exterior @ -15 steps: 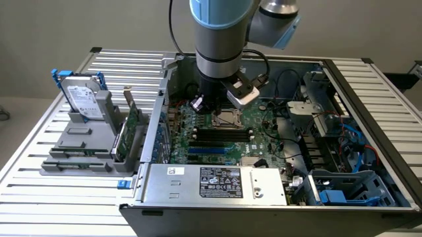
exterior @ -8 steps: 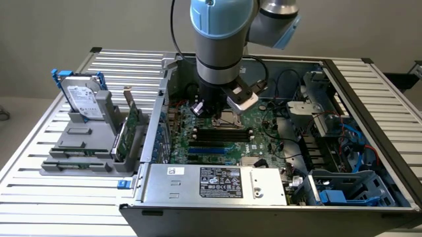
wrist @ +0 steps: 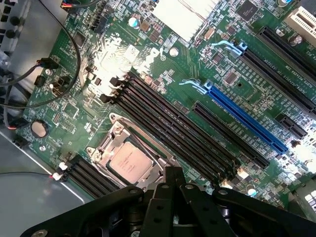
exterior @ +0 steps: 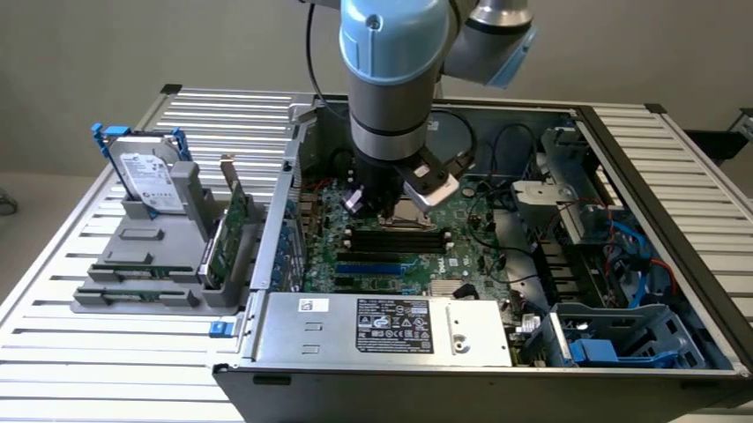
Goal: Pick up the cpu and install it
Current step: 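Install the first cpu locking lever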
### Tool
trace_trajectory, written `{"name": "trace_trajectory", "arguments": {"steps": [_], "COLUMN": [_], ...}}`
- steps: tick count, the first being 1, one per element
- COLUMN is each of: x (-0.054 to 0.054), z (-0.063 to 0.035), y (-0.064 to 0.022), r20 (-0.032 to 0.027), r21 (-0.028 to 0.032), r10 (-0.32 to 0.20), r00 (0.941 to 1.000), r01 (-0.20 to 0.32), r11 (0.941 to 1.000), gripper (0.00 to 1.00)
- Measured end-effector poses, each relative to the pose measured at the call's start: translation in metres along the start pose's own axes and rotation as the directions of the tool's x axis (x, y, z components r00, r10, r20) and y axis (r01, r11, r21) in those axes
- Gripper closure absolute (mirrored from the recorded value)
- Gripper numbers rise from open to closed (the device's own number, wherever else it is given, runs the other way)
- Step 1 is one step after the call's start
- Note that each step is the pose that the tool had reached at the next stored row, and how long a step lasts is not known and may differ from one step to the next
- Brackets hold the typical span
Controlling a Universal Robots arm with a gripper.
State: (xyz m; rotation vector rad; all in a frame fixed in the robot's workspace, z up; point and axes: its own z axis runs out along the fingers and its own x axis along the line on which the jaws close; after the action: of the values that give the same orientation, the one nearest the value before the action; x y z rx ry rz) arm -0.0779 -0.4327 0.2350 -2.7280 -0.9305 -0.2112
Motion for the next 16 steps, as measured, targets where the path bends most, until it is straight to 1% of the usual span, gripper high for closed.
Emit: {"name": "trace_trajectory", "arguments": {"steps": [2,5,9,10,12,13,16], "x": [-0.0009,-0.005,-0.0065,-0.0066,-0.0066,-0.0066,-0.0064], "z": [0.0008,0.0002,0.0008,0.0008,0.0011,0.0013,0.0017], "y": [0.0003,0.0021,0.0028,0.0029,0.0029,0.003,0.0031], "r20": [0.0,-0.001,-0.0038,-0.0055,-0.0115,-0.0136,-0.0169], "r21": [-0.0002,0.0003,0.0009,0.003,0.0094,0.01,0.0081], "r10": [0.0,0.003,0.009,0.01,0.013,0.018,0.031], "r00": [1.0,1.0,1.0,0.9999,0.9998,0.9998,0.9994], "r01": [0.0,-0.003,-0.009,-0.01,-0.013,-0.018,-0.031], "r11": [1.0,1.0,1.0,0.9999,0.9999,0.9998,0.9995], "gripper": [0.89,0.89,0.89,0.89,0.89,0.89,0.89]}}
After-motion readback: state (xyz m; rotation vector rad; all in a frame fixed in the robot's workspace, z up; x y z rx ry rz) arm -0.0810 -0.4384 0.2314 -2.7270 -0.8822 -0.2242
